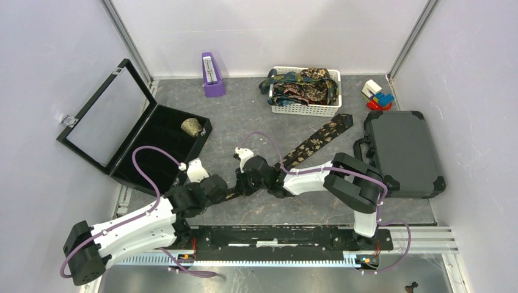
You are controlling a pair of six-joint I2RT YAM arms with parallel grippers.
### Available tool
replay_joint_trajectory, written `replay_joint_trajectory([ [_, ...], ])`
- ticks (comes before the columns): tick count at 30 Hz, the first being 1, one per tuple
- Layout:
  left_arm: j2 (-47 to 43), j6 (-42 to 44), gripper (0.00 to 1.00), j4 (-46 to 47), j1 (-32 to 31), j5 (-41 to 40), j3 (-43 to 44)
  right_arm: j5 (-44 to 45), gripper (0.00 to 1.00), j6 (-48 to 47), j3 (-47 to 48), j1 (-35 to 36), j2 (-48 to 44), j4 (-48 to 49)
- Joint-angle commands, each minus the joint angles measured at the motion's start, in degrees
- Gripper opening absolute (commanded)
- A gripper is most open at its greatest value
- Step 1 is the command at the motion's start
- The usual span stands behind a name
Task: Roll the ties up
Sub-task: Roll the tie at the center of the board.
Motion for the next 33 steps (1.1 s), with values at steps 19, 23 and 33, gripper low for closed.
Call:
replay_joint_trajectory([
  [19, 9.7, 5.8, 0.05, 10.7, 0.2, 1.8, 2.1, -0.6, 0.11, 0.5, -3.3, 0.0, -0.7, 3.8],
  [23, 9.8, 6.0, 0.17, 11.1, 0.2, 1.9, 2.2, -0.6, 0.11, 0.4, -3.4, 0.0, -0.8, 3.9],
  [33, 7.5, 5.7, 0.54, 11.0, -0.1, 1.3, 1.0, -0.8, 0.11, 0.7, -3.5, 0.0, -1.3, 4.1],
])
